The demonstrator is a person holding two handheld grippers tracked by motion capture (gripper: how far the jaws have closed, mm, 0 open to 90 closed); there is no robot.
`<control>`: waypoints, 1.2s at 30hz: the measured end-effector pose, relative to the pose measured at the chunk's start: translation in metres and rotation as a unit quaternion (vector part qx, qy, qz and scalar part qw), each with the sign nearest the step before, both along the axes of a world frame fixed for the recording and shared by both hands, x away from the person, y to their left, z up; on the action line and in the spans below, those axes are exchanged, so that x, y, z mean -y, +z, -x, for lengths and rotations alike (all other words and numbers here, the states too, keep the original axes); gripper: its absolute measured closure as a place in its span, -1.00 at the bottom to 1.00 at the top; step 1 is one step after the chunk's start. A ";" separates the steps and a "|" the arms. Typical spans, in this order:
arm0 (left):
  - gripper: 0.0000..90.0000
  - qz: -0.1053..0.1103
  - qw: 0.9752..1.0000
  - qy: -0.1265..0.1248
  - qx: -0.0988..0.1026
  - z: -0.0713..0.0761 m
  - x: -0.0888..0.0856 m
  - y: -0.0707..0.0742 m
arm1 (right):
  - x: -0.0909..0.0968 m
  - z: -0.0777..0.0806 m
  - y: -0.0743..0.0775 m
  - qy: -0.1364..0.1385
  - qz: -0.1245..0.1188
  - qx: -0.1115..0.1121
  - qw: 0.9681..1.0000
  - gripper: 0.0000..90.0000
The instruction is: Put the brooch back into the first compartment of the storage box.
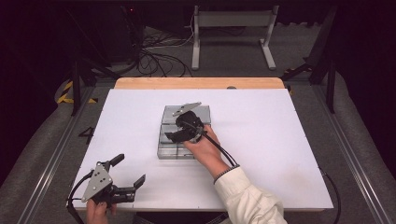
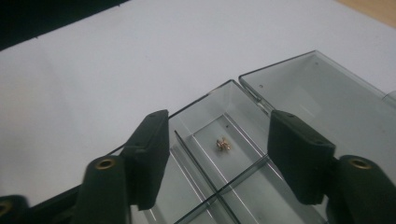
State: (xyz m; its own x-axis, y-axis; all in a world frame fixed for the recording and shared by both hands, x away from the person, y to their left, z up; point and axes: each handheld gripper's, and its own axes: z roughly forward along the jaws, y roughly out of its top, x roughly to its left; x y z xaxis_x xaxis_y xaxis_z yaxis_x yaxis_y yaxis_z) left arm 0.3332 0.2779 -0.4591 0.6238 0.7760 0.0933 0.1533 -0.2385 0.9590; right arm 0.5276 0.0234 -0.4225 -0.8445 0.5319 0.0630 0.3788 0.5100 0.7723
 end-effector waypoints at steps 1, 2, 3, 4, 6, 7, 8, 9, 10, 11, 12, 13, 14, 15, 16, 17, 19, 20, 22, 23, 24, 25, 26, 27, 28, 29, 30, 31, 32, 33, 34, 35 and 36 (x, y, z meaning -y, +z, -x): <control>-0.91 -0.001 1.000 0.000 0.000 0.000 0.000 0.000 | 0.002 0.002 0.003 0.004 -0.004 0.000 1.000 -0.23; -0.91 -0.002 1.000 -0.001 0.001 -0.001 0.000 0.000 | 0.003 0.003 0.005 0.008 -0.008 -0.001 1.000 -0.29; -0.91 -0.002 1.000 -0.001 0.001 -0.001 0.000 0.000 | 0.005 0.004 0.008 0.011 -0.012 -0.004 1.000 -0.34; -0.91 -0.002 1.000 -0.002 0.001 -0.001 0.000 0.000 | 0.006 0.005 0.010 0.012 -0.016 -0.005 1.000 -0.37; -0.91 -0.001 1.000 -0.002 0.000 -0.001 0.000 0.000 | 0.010 0.007 0.014 0.016 -0.020 -0.005 1.000 -0.47; -0.91 0.000 1.000 -0.002 -0.002 -0.001 0.000 0.000 | 0.011 0.008 0.016 0.017 -0.021 -0.005 1.000 -0.51; -0.91 0.000 1.000 -0.002 -0.001 -0.001 0.000 0.000 | 0.013 0.009 0.018 0.018 -0.021 -0.004 1.000 -0.56; -0.91 0.000 1.000 -0.002 -0.002 -0.001 0.000 0.000 | 0.014 0.011 0.019 0.018 -0.022 -0.001 1.000 -0.62; -0.91 0.000 1.000 -0.002 -0.001 -0.001 0.000 0.000 | 0.016 0.012 0.021 0.017 -0.023 0.001 1.000 -0.65; -0.91 0.002 1.000 -0.002 -0.001 -0.001 0.000 -0.001 | 0.017 0.013 0.023 0.020 -0.026 0.004 0.999 -0.68; -0.91 0.001 1.000 -0.001 -0.002 -0.001 0.000 -0.001 | 0.019 0.014 0.025 0.019 -0.030 0.006 0.999 -0.71; -0.91 0.000 1.000 -0.001 0.000 -0.001 -0.001 0.000 | 0.021 0.015 0.027 0.021 -0.032 0.008 0.999 -0.73; -0.91 0.002 1.000 0.000 -0.001 0.000 -0.001 0.000 | 0.022 0.016 0.028 0.021 -0.034 0.009 0.999 -0.75; -0.91 0.003 1.000 0.001 0.000 0.000 -0.001 0.000 | 0.023 0.017 0.030 0.021 -0.037 0.010 0.999 -0.75; -0.91 0.001 1.000 0.000 0.000 0.000 -0.001 0.000 | 0.025 0.018 0.031 0.022 -0.038 0.012 0.999 -0.76; -0.91 0.001 1.000 0.000 0.000 0.001 -0.001 0.000 | 0.026 0.019 0.032 0.022 -0.039 0.013 0.999 -0.76; -0.91 0.001 1.000 0.000 0.000 0.000 -0.001 0.000 | 0.029 0.020 0.033 0.022 -0.040 0.015 0.999 -0.77; -0.91 -0.001 1.000 0.000 0.002 0.000 0.000 0.000 | 0.030 0.021 0.034 0.023 -0.041 0.016 0.999 -0.77; -0.91 -0.002 1.000 0.000 0.001 0.000 0.000 0.000 | 0.033 0.023 0.036 0.023 -0.042 0.019 0.999 -0.77; -0.91 0.000 1.000 0.001 -0.001 0.000 0.001 0.000 | 0.035 0.024 0.037 0.022 -0.042 0.020 0.999 -0.78; -0.91 0.001 1.000 0.001 -0.001 0.000 0.001 0.000 | 0.037 0.025 0.038 0.022 -0.043 0.021 0.999 -0.78; -0.91 0.000 1.000 0.001 0.000 0.000 0.001 0.000 | 0.039 0.026 0.039 0.021 -0.042 0.023 0.999 -0.78; -0.91 -0.002 1.000 -0.001 0.001 0.000 0.001 0.000 | 0.041 0.027 0.040 0.022 -0.042 0.024 0.999 -0.79; -0.91 -0.004 1.000 -0.001 0.002 -0.001 0.001 0.000 | 0.043 0.028 0.041 0.022 -0.041 0.025 0.999 -0.79; -0.91 -0.005 1.000 -0.001 0.003 -0.001 0.001 0.000 | 0.045 0.029 0.042 0.023 -0.042 0.026 0.999 -0.79; -0.91 -0.001 1.000 -0.001 0.001 -0.001 0.001 0.000 | 0.047 0.030 0.043 0.022 -0.041 0.029 0.999 -0.79; -0.91 0.001 1.000 -0.001 -0.001 -0.001 0.001 0.000 | 0.050 0.031 0.044 0.022 -0.040 0.031 0.998 -0.80; -0.91 -0.001 1.000 -0.001 0.000 -0.001 0.001 0.000 | 0.052 0.032 0.045 0.022 -0.041 0.032 0.998 -0.80; -0.91 -0.002 1.000 -0.002 0.002 -0.001 0.001 0.000 | 0.055 0.034 0.046 0.021 -0.042 0.034 0.998 -0.80; -0.91 -0.003 1.000 -0.002 0.001 -0.001 0.001 0.000 | 0.058 0.035 0.047 0.021 -0.043 0.036 0.998 -0.80; -0.91 -0.003 1.000 -0.003 0.001 -0.001 0.001 0.000 | 0.060 0.037 0.048 0.021 -0.043 0.038 0.998 -0.80; -0.91 -0.003 1.000 -0.002 0.002 -0.001 0.001 0.000 | 0.063 0.038 0.049 0.021 -0.044 0.039 0.998 -0.80; -0.91 -0.003 1.000 -0.002 0.002 -0.001 0.001 0.000 | 0.065 0.040 0.050 0.021 -0.044 0.039 0.998 -0.81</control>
State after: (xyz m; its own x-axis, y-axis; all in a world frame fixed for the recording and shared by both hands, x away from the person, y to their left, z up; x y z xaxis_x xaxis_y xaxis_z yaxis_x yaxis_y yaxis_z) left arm 0.3345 0.2770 -0.4588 0.6266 0.7729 0.1000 0.1491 -0.2449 0.9580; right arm 0.4876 -0.0420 -0.3726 -0.8705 0.4905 0.0409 0.2948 0.4531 0.8413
